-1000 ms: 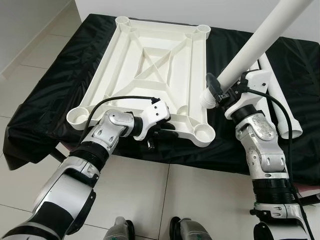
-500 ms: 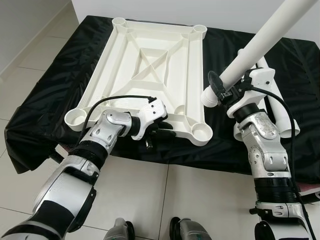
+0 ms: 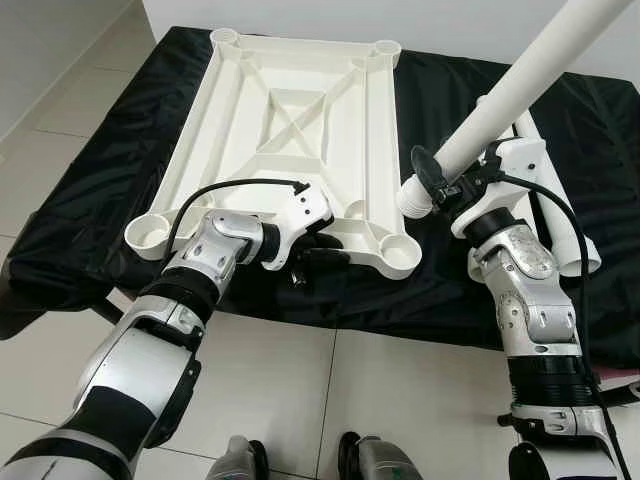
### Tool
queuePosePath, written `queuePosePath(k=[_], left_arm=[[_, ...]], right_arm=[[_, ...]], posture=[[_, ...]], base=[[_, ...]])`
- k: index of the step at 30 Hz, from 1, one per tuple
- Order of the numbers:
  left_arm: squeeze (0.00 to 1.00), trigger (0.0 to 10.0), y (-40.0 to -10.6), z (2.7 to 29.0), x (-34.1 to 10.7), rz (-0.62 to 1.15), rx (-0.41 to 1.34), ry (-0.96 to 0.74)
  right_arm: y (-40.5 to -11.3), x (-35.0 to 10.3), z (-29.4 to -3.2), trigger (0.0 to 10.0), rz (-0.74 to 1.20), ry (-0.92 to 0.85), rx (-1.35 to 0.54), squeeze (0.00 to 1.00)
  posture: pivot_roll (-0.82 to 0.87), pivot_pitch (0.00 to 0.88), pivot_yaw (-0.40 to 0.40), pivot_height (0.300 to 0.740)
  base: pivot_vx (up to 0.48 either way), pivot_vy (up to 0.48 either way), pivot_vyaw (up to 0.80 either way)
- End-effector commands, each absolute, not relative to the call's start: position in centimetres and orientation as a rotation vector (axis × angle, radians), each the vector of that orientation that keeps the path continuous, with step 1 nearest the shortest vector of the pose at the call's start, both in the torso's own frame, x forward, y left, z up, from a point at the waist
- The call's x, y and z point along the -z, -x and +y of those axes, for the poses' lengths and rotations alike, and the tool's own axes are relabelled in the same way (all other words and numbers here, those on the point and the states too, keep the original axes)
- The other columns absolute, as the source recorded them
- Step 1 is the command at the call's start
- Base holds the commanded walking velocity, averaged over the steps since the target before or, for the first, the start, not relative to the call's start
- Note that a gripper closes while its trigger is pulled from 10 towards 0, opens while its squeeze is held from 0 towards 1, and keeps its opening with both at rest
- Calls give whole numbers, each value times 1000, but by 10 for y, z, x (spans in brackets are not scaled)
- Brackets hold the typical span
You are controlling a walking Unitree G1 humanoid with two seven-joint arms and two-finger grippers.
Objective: Building children table
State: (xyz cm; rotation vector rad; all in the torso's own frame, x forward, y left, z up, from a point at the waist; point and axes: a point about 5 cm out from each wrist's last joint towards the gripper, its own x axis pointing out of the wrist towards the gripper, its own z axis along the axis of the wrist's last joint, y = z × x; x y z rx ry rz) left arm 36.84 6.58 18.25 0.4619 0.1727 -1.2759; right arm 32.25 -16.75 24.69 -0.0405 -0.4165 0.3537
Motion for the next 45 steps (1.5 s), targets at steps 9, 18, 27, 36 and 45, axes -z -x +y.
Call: queuePosePath(k=[9, 18, 27, 36, 45], left_arm=[[0, 10000, -368, 59, -175, 117, 1167, -461], [0, 10000, -373, 65, -178, 125, 1149, -469], [0, 10000, -375, 78, -181, 132, 1119, -469], [0, 10000, -377, 80, -182, 129, 1106, -472], [0, 10000, -377, 79, -182, 126, 1111, -475]], right_arm=[[-317, -246, -163, 10000, -406, 4, -460, 0], [-311, -226, -171, 10000, -293, 26, -597, 0], [-313, -220, -189, 10000, -235, 53, -613, 0], [-307, -229, -191, 10000, -230, 30, -701, 0], [-299, -224, -176, 10000, -192, 9, -837, 0]], posture=[[-77, 193, 18, 740], [-83, 190, 19, 740], [-74, 199, 13, 740], [-78, 203, 9, 740], [-76, 207, 7, 740]], base=[[0, 0, 0], [0, 0, 0], [0, 0, 0], [0, 0, 0], [0, 0, 0]])
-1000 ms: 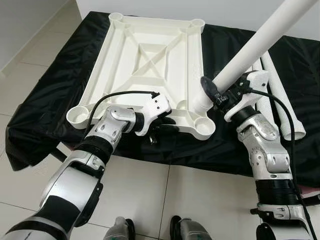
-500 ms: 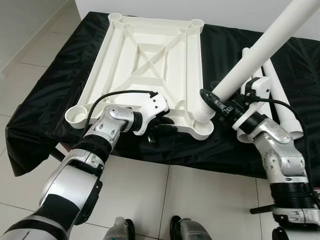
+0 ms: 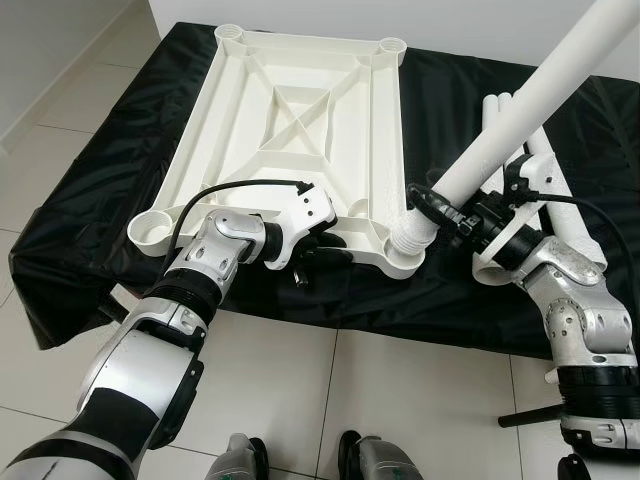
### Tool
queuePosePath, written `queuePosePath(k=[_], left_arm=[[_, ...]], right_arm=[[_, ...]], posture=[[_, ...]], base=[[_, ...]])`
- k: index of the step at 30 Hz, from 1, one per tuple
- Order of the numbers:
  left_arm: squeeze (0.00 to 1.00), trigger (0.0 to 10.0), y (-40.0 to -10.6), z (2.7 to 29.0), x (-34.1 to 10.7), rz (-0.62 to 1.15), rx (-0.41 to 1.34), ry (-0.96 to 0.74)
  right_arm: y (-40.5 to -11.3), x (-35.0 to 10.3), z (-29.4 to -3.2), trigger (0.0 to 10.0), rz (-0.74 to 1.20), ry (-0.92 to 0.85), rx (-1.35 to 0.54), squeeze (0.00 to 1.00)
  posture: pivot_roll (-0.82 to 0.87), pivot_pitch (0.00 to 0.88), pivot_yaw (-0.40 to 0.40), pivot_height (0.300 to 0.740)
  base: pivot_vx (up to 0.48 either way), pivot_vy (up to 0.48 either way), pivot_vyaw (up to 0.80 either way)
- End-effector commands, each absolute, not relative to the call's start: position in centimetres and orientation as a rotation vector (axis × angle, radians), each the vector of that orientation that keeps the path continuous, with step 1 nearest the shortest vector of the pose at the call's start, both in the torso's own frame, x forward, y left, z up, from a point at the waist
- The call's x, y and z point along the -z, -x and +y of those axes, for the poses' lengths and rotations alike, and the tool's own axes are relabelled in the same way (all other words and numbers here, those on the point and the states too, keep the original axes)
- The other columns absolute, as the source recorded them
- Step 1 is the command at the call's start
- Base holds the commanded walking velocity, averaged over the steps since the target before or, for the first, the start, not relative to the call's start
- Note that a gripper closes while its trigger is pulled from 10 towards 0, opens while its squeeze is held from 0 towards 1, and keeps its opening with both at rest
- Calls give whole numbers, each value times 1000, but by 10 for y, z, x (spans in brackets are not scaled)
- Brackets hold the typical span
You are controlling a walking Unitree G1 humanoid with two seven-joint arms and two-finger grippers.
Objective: Building children table
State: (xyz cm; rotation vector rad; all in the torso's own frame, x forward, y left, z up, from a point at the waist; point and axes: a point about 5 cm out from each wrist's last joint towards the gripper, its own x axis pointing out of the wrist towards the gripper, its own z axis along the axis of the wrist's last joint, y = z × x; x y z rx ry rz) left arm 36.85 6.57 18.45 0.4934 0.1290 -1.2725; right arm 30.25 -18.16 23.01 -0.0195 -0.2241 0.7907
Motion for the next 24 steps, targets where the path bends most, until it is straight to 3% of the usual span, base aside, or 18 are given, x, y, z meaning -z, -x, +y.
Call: queuePosePath(k=[1, 15, 24], left_arm=[[0, 10000, -377, 79, -182, 126, 1111, -475], [0, 10000, -377, 77, -184, 122, 1116, -475], [0, 10000, -377, 77, -184, 120, 1119, -470]], right_arm=[[-299, -224, -176, 10000, -192, 9, -837, 0], [-300, -220, -173, 10000, -158, 73, -861, 0], [-311, -224, -187, 10000, -162, 102, -751, 0]], posture=[[-76, 207, 7, 740], [-73, 210, 4, 740], [-76, 205, 3, 740]], base=[[0, 0, 0], [0, 0, 0], [0, 0, 0]])
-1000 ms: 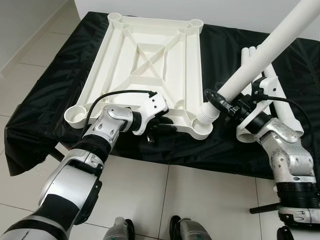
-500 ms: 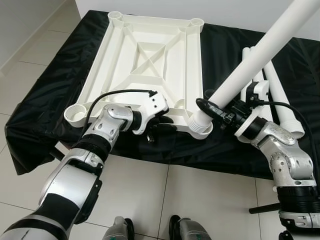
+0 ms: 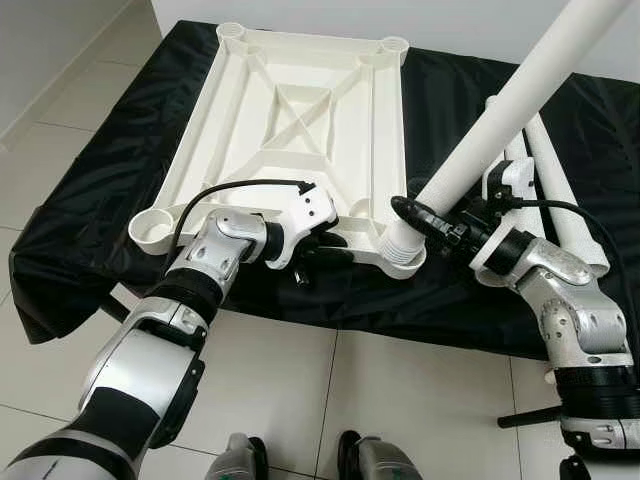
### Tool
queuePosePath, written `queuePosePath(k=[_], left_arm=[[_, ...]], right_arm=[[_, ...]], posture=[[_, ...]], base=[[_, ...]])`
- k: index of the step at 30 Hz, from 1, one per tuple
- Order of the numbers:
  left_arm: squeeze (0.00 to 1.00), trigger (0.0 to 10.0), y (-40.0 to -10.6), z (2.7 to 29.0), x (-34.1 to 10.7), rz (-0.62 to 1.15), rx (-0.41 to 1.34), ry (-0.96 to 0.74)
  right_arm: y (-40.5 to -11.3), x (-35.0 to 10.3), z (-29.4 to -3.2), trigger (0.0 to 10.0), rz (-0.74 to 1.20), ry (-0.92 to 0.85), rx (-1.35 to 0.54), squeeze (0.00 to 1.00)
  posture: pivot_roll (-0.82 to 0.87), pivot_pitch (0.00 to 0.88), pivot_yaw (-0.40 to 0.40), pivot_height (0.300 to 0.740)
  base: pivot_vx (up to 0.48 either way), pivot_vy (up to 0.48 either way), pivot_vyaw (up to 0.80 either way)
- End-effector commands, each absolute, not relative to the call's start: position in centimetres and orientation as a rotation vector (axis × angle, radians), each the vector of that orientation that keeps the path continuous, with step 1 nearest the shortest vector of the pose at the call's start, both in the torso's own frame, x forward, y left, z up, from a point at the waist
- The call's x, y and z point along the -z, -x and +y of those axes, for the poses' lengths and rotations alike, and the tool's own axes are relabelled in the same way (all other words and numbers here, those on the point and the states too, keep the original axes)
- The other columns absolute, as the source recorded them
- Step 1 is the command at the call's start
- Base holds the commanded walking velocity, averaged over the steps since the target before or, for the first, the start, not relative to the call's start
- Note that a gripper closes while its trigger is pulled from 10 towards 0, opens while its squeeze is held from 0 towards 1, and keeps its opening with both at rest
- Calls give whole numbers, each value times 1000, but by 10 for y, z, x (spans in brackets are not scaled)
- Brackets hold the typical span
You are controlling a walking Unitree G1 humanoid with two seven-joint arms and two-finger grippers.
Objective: Building children table
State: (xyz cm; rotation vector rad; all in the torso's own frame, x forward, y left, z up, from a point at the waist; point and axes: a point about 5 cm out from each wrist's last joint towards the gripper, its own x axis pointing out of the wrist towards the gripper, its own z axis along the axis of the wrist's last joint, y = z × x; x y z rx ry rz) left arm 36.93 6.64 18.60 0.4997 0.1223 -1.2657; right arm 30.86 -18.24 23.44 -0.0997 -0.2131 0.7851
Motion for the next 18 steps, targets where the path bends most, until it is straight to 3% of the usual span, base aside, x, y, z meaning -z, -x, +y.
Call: queuePosePath(k=[1, 18], left_arm=[[0, 10000, -377, 77, -184, 120, 1119, -469], [0, 10000, -377, 78, -185, 120, 1116, -469]], right_arm=[[-311, -224, -187, 10000, -162, 104, -750, 0], [-308, -223, -178, 10000, -151, 136, -827, 0]], posture=[[-76, 205, 3, 740], [-74, 203, 3, 740]], base=[[0, 0, 0], [0, 0, 0]])
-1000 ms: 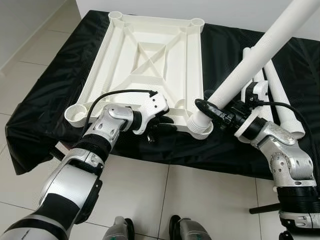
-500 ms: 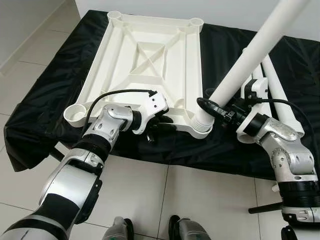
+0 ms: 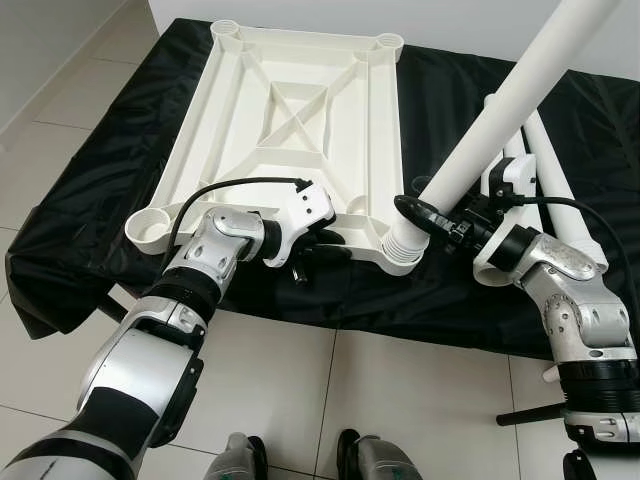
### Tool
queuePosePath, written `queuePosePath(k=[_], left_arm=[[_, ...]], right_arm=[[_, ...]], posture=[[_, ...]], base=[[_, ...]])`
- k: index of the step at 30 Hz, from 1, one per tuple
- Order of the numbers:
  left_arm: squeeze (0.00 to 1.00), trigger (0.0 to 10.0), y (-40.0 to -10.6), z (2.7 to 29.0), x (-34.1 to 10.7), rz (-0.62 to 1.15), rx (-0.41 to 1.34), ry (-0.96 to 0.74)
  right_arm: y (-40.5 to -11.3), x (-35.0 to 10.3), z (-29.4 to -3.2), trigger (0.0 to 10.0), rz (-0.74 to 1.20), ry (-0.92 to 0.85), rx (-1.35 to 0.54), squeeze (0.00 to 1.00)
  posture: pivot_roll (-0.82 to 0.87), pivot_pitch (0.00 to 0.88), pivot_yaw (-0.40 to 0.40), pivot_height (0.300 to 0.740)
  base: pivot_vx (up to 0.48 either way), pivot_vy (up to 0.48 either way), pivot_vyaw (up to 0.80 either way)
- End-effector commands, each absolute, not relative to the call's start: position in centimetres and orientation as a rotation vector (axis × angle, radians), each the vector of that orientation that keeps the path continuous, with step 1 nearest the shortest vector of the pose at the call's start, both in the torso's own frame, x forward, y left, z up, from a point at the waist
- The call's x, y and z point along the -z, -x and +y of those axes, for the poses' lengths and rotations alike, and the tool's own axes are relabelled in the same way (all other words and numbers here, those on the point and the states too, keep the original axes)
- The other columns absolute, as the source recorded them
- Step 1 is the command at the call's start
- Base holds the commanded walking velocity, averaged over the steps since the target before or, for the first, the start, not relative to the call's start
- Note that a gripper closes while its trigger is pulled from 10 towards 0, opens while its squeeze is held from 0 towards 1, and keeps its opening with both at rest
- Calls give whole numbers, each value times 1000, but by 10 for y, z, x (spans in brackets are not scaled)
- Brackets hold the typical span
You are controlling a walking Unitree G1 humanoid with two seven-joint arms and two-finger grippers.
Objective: Building children table
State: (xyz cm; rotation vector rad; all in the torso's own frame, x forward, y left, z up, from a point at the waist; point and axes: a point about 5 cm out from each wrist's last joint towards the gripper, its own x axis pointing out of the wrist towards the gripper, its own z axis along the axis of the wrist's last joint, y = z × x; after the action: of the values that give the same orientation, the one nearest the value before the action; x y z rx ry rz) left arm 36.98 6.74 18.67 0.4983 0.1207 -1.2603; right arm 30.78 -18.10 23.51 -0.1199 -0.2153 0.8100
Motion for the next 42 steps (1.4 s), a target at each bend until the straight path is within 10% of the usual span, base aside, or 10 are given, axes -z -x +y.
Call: queuePosePath(k=[1, 42], left_arm=[[0, 10000, -377, 77, -186, 118, 1118, -469], [0, 10000, -375, 76, -189, 104, 1138, -463]], right_arm=[[-308, -223, -176, 10000, -150, 135, -840, 0], [-319, -197, -154, 10000, -85, 101, -887, 0]], posture=[[-74, 204, 2, 740], [-59, 218, -1, 740]], base=[[0, 0, 0], [0, 0, 0]])
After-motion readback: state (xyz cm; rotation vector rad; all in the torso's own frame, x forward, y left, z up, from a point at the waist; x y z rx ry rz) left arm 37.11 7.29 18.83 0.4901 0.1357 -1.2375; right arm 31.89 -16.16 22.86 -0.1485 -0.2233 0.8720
